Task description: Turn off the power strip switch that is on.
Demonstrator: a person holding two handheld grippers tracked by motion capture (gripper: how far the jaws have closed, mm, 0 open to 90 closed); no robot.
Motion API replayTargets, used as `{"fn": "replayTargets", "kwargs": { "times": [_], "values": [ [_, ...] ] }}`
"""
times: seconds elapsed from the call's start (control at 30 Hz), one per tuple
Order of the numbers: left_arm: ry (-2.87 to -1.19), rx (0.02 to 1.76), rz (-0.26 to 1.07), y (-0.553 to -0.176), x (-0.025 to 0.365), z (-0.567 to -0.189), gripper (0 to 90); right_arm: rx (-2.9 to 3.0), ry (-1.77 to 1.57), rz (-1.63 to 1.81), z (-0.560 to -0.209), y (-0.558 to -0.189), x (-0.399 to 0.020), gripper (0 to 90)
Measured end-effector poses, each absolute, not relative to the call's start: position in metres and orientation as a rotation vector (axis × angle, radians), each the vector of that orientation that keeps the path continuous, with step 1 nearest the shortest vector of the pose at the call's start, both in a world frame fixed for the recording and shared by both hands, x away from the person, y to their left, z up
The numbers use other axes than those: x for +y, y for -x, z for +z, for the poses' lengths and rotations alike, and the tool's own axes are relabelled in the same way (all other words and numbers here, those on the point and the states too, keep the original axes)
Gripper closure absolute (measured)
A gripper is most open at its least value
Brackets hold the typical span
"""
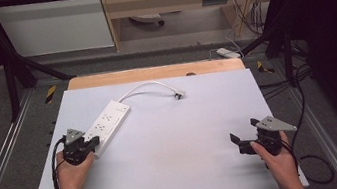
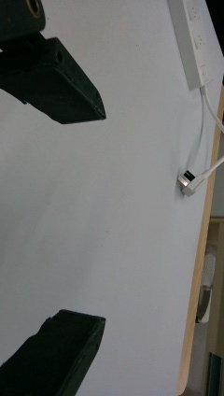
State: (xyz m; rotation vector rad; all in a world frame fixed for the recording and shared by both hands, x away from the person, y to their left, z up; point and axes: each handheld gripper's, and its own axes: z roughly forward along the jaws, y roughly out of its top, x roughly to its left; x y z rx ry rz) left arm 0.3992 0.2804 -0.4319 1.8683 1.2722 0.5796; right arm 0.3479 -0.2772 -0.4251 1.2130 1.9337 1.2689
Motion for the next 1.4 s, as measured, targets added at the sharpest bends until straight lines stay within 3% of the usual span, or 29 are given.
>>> {"fn": "replayTargets", "kwargs": {
  "times": [1.4],
  "values": [
    [-1.816,1.239,0.601,-0.4011,0.2789,-0.4304,90.0,1.936,-1.215,1.267,-0.4257,-0.3483,-0.2768,3.5]
  ]
}}
